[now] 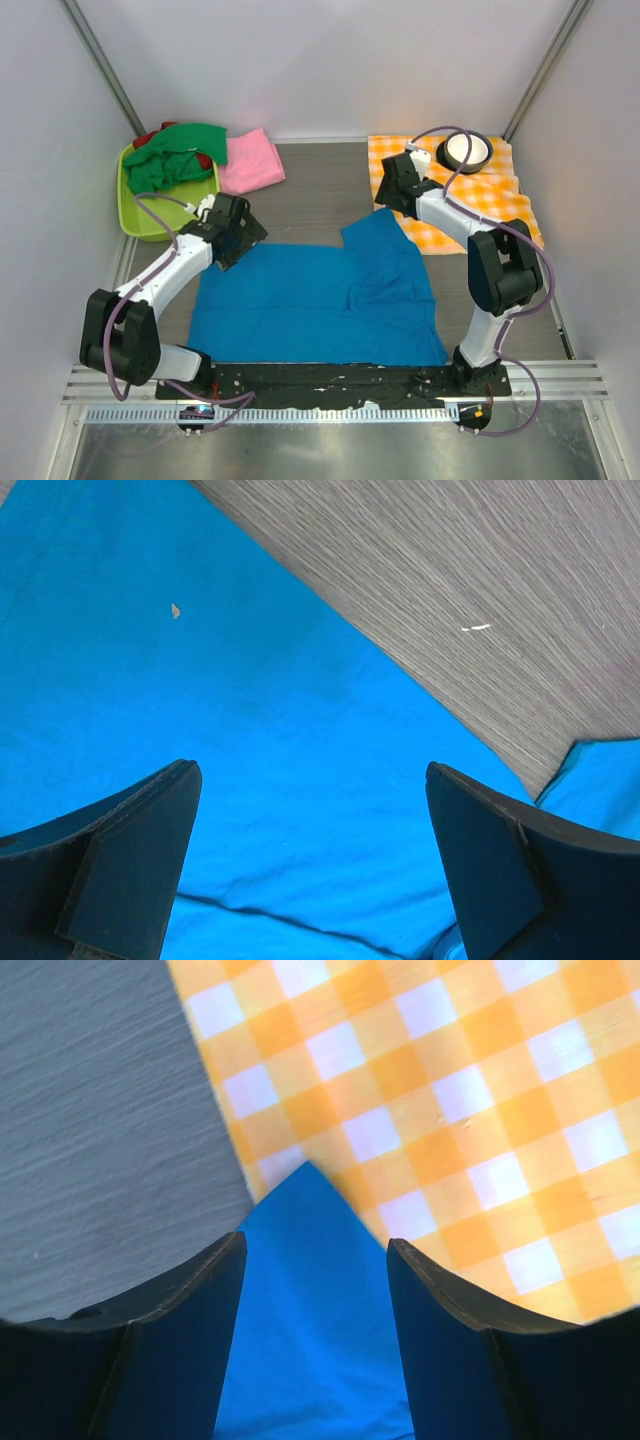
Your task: Fold and stack the t-shirts
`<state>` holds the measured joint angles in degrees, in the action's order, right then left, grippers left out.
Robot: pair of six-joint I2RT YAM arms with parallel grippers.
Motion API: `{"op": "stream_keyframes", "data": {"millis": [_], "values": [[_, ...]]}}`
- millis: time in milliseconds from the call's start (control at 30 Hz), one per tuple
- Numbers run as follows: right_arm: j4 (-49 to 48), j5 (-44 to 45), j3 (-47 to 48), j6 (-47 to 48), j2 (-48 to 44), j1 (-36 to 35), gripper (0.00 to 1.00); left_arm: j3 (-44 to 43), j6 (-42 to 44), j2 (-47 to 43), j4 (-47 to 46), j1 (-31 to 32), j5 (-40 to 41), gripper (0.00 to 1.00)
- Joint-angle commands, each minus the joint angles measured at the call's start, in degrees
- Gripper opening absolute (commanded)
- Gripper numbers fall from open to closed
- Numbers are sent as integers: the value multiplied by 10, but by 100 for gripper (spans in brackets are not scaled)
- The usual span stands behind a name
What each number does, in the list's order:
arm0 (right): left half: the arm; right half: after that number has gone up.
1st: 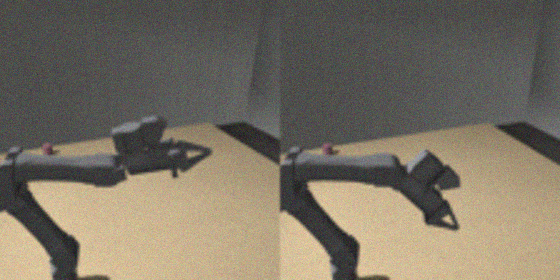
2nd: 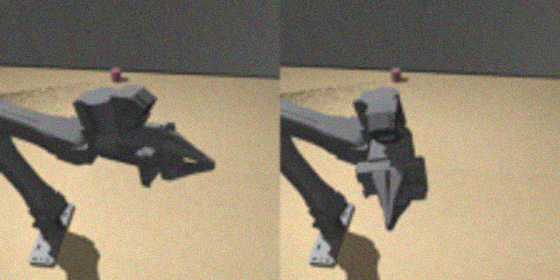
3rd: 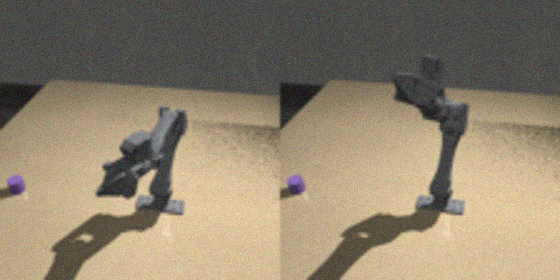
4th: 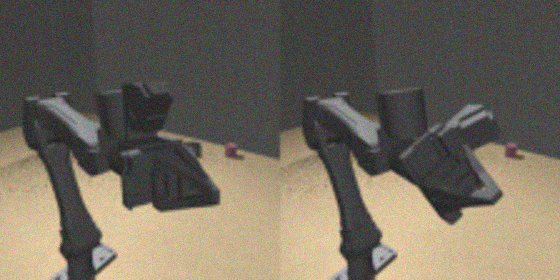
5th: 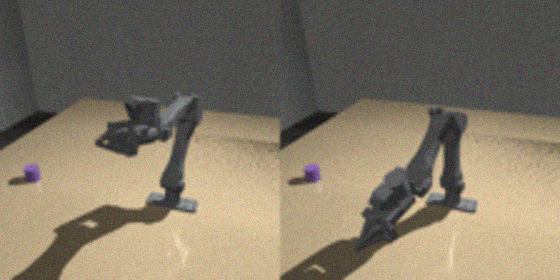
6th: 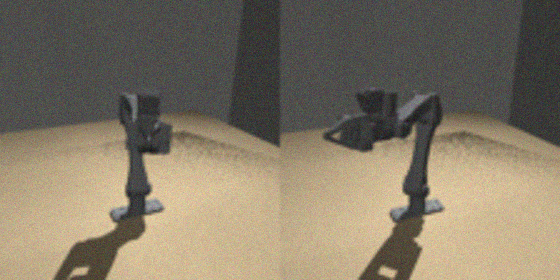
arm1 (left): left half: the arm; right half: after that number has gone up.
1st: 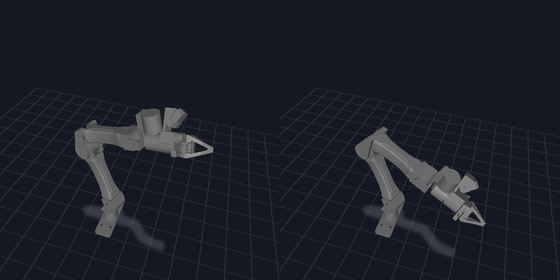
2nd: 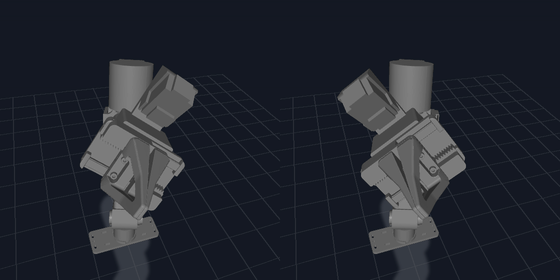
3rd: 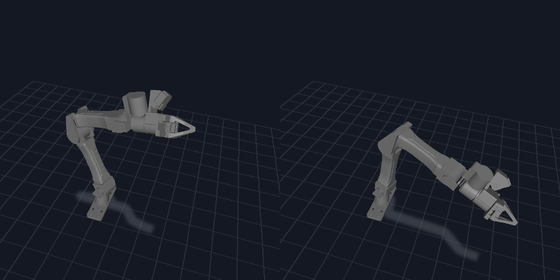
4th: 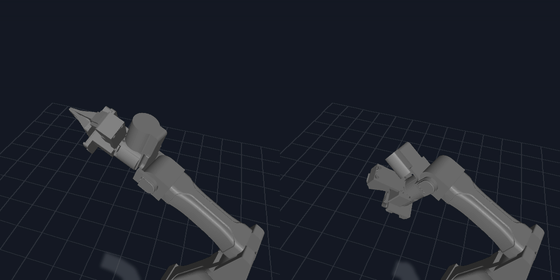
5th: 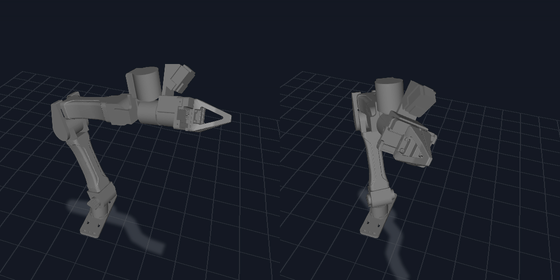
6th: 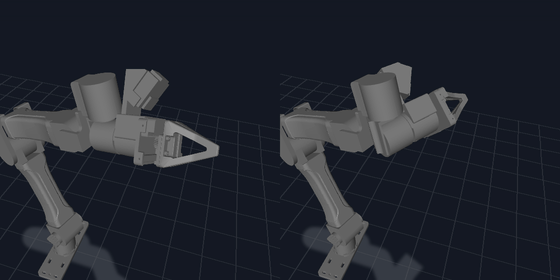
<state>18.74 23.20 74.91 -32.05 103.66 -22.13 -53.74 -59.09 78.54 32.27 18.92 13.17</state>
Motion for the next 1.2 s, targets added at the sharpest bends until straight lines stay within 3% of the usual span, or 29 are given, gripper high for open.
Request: {"op": "stream_keyframes", "data": {"millis": [0, 333, 1067, 1133, 1167], "values": [[-30, -8, 5, -4, 12, 21, 65, -14, 13, 12, -24, -12, -7, 100], [-46, -58, 30, -13, 79, 25, 61, -17, 14, 32, -27, -30, -5, 100], [-57, -61, 60, -7, 134, 26, 52, -8, 28, 36, -36, -56, -14, 100], [-58, -63, 59, -7, 136, 26, 47, -8, 28, 40, -36, -56, -13, 100], [-57, -63, 59, -7, 138, 26, 39, -7, 28, 40, -36, -56, -14, 100]]}}
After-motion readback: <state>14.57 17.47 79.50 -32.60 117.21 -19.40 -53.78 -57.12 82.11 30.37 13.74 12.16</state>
